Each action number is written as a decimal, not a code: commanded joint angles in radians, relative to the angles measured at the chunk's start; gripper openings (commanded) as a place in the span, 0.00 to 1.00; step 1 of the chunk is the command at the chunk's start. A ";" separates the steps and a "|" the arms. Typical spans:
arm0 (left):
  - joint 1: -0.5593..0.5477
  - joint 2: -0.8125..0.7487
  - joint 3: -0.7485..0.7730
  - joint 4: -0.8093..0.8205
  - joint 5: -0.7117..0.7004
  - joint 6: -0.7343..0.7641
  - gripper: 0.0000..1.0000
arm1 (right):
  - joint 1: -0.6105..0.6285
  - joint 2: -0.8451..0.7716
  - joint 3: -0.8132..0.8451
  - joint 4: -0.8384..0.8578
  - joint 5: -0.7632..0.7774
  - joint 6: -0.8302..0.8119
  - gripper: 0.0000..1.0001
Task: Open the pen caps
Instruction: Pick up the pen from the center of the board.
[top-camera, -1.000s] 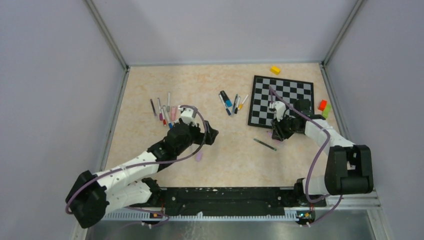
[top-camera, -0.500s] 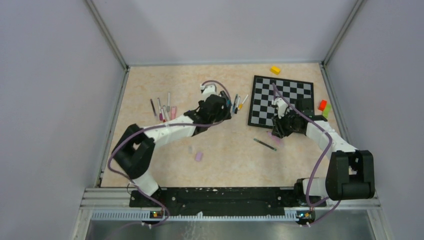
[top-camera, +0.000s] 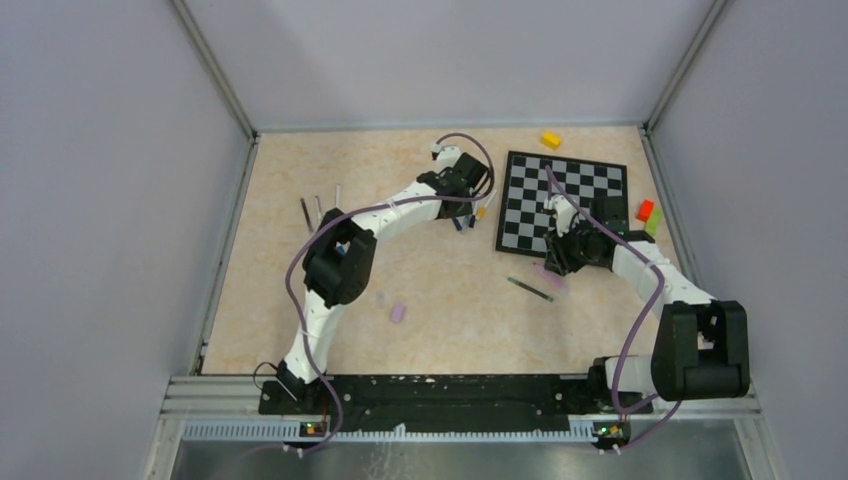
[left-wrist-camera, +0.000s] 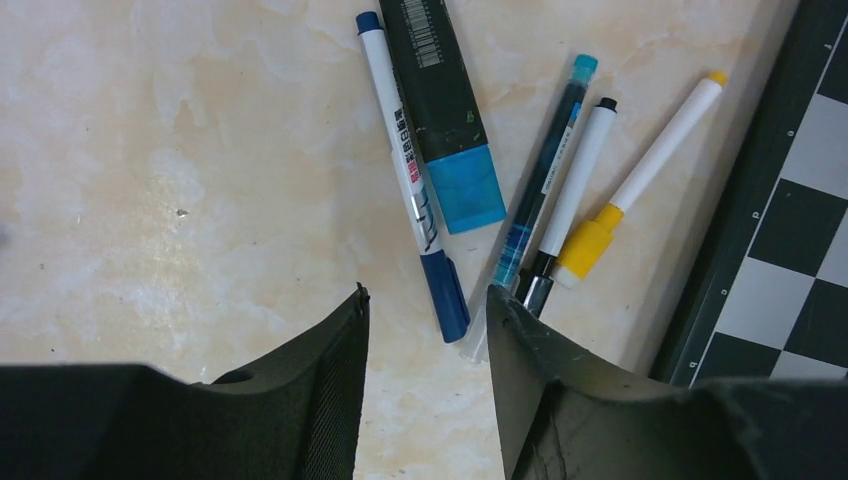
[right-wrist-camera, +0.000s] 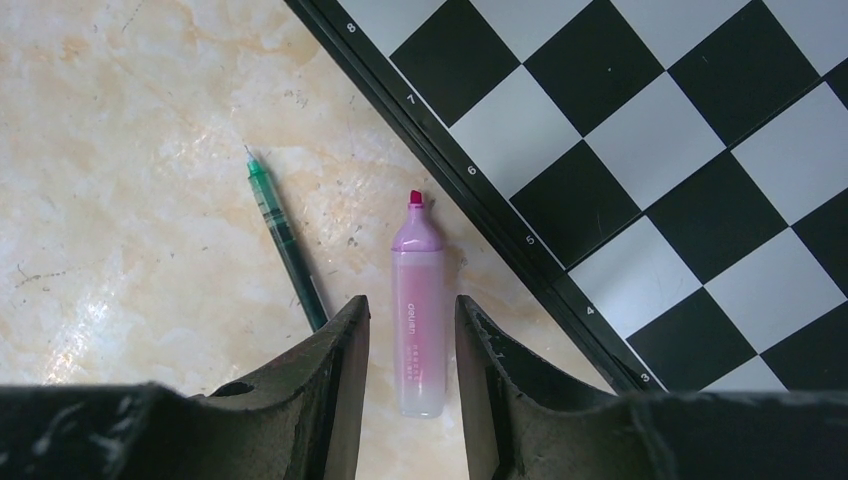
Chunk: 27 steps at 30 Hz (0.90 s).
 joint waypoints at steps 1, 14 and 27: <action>0.011 0.030 0.091 -0.072 -0.023 0.029 0.47 | -0.006 -0.011 0.046 0.025 0.008 0.007 0.36; 0.031 0.106 0.151 -0.080 0.056 0.067 0.40 | -0.005 -0.006 0.046 0.023 0.008 0.006 0.36; 0.035 0.160 0.188 -0.130 0.081 0.075 0.38 | -0.006 -0.006 0.046 0.023 0.014 0.002 0.36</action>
